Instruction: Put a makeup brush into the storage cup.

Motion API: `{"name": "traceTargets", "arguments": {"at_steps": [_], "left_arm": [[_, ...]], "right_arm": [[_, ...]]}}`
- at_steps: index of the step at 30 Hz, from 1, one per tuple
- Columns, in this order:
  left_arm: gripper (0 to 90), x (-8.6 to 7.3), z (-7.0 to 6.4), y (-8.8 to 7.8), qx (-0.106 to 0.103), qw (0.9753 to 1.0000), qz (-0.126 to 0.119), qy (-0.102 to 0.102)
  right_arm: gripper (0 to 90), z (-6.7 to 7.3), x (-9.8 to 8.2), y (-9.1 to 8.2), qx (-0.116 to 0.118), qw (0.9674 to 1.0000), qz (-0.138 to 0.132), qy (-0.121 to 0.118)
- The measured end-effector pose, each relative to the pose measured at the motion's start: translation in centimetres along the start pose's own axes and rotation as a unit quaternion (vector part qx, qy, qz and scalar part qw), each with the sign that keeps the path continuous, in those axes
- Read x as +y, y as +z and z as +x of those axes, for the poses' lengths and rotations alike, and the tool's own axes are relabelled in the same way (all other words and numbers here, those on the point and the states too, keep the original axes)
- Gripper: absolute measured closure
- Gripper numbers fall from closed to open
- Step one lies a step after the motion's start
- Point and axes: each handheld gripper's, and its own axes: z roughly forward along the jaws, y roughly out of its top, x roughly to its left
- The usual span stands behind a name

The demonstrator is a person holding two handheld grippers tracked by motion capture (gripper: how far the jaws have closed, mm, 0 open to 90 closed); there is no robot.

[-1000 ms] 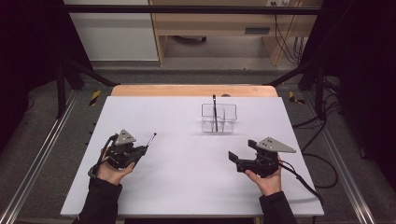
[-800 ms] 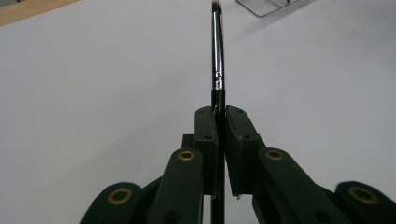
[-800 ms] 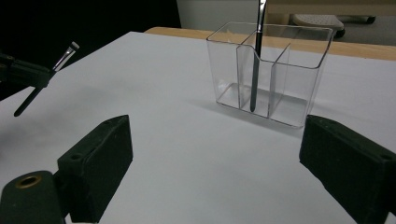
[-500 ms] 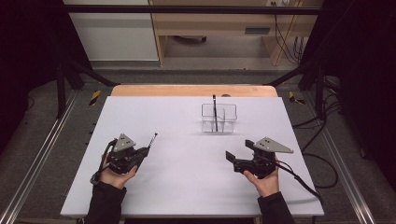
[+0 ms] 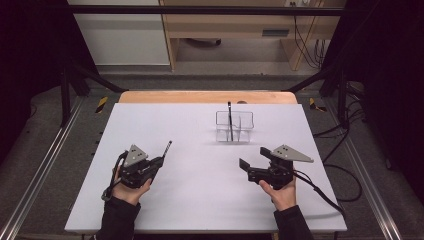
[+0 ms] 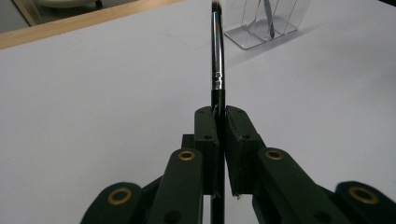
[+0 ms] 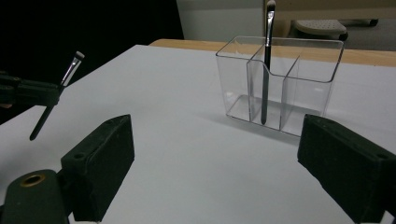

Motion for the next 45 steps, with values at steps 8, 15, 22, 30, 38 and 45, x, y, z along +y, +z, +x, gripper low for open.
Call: {"name": "traceTargets", "arguments": {"at_steps": [8,15,22,30,38,45], "left_arm": [[83.6,0.2,-0.9,0.4,0.004,1.0000,-0.009,0.002],[83.6,0.5,-1.4,0.6,-0.002,0.9998,-0.018,-0.007],[83.6,1.1,-2.2,0.8,-0.001,0.9995,-0.030,-0.006],[83.6,1.5,-2.9,1.0,-0.008,0.9991,-0.041,-0.011],[83.6,1.9,-3.7,1.3,-0.012,0.9984,-0.054,-0.012],[83.6,2.0,-4.3,1.6,-0.016,0.9980,-0.059,-0.014]], "right_arm": [[13.0,0.9,0.7,0.4,0.010,0.9999,-0.008,-0.001],[13.4,1.8,1.3,1.2,0.016,0.9998,-0.010,-0.004],[14.3,2.6,1.8,2.0,0.027,0.9996,-0.011,-0.004],[16.0,3.2,2.1,2.6,0.031,0.9994,-0.013,0.001],[16.7,3.8,2.4,3.3,0.037,0.9991,-0.020,0.007],[17.2,4.2,2.5,3.8,0.048,0.9985,-0.025,0.013]]}}
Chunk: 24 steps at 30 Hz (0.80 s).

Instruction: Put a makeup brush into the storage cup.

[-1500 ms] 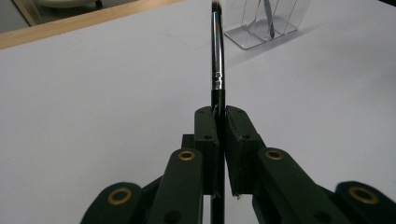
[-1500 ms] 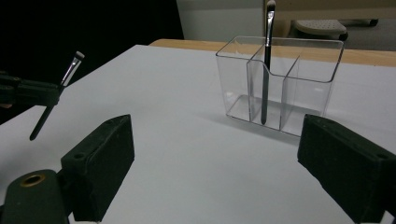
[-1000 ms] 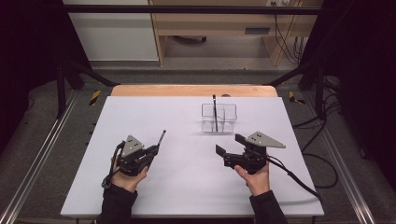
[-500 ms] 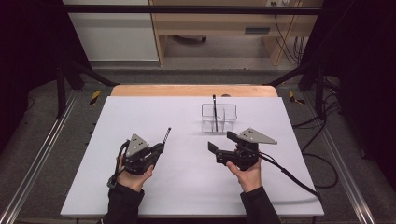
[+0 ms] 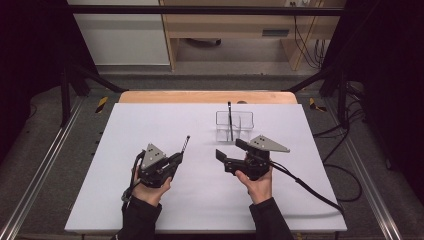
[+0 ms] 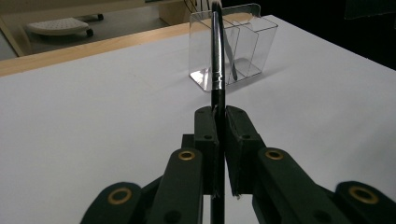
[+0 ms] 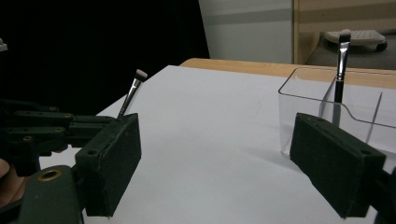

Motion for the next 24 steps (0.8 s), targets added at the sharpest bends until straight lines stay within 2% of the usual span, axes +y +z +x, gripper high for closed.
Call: {"name": "traceTargets", "arguments": {"at_steps": [5,10,24], "left_arm": [[83.6,0.0,-0.5,0.2,-0.003,1.0000,-0.004,0.000],[83.6,-0.2,-1.3,0.6,-0.010,0.9999,-0.011,0.000],[83.6,-0.2,-2.6,1.6,-0.019,0.9997,-0.014,-0.001]], "right_arm": [[18.9,0.2,0.0,0.2,0.008,1.0000,0.002,0.005],[21.9,0.4,-0.1,0.7,0.021,0.9996,0.000,0.021],[27.8,0.8,-0.7,1.8,0.036,0.9984,0.007,0.043]]}}
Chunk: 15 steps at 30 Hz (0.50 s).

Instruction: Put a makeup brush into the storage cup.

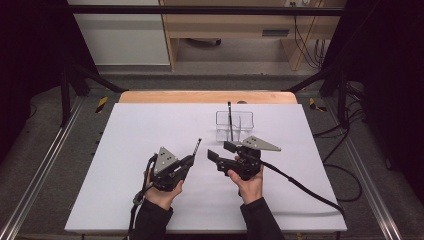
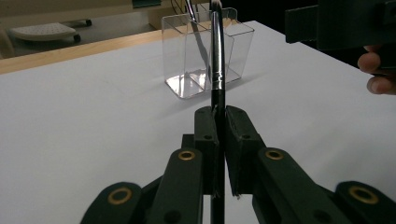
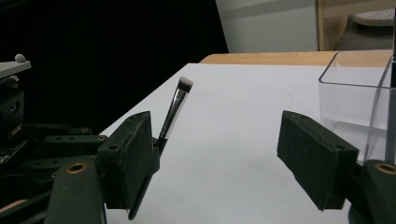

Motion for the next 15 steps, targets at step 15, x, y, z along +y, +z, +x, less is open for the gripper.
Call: {"name": "traceTargets", "arguments": {"at_steps": [15], "left_arm": [[83.6,0.2,-1.5,0.9,-0.009,0.9999,-0.003,-0.001]], "right_arm": [[33.9,0.0,-0.4,0.6,0.004,0.9999,0.002,0.017]]}}
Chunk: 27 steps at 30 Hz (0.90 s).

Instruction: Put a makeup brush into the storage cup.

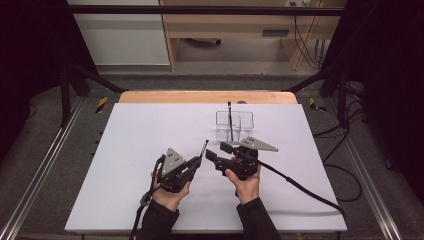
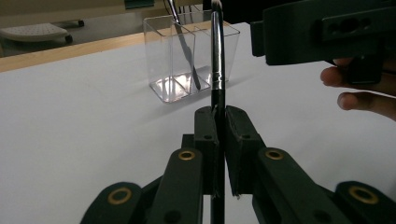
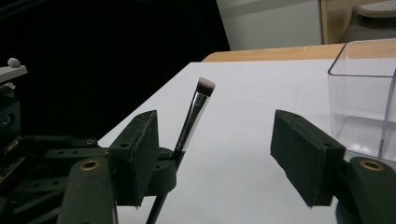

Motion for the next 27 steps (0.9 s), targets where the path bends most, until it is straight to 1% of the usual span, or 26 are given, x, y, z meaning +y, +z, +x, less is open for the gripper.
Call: {"name": "traceTargets", "arguments": {"at_steps": [8,9,12,17,19,22,26,27], "left_arm": [[83.6,0.1,-0.6,0.2,-0.002,1.0000,-0.001,-0.002],[83.6,0.1,-0.6,0.3,-0.003,1.0000,-0.001,-0.002],[83.6,0.1,-0.9,0.4,-0.006,1.0000,-0.001,-0.003],[83.6,0.1,-1.2,0.5,-0.007,1.0000,-0.002,-0.003],[83.6,0.1,-1.2,0.5,-0.007,1.0000,-0.002,-0.003],[83.6,0.1,-1.3,0.5,-0.007,1.0000,-0.002,-0.004],[83.6,0.2,-1.5,0.6,-0.007,1.0000,-0.002,-0.005],[83.6,0.2,-1.5,0.6,-0.007,1.0000,-0.002,-0.005]], "right_arm": [[38.9,0.0,-0.1,0.2,0.005,0.9999,0.002,0.010],[40.8,0.0,-0.1,0.2,0.009,0.9999,0.003,0.014],[43.1,0.0,-0.1,0.3,0.009,0.9998,0.003,0.019],[49.9,0.0,-0.2,0.5,0.012,0.9993,0.006,0.034],[51.1,-0.1,-0.2,0.5,0.013,0.9993,0.005,0.035],[54.9,-0.1,-0.3,0.6,0.018,0.9989,0.006,0.043],[57.3,-0.1,-0.3,0.7,0.020,0.9988,0.007,0.045],[59.2,-0.1,-0.3,0.7,0.020,0.9987,0.008,0.046]]}}
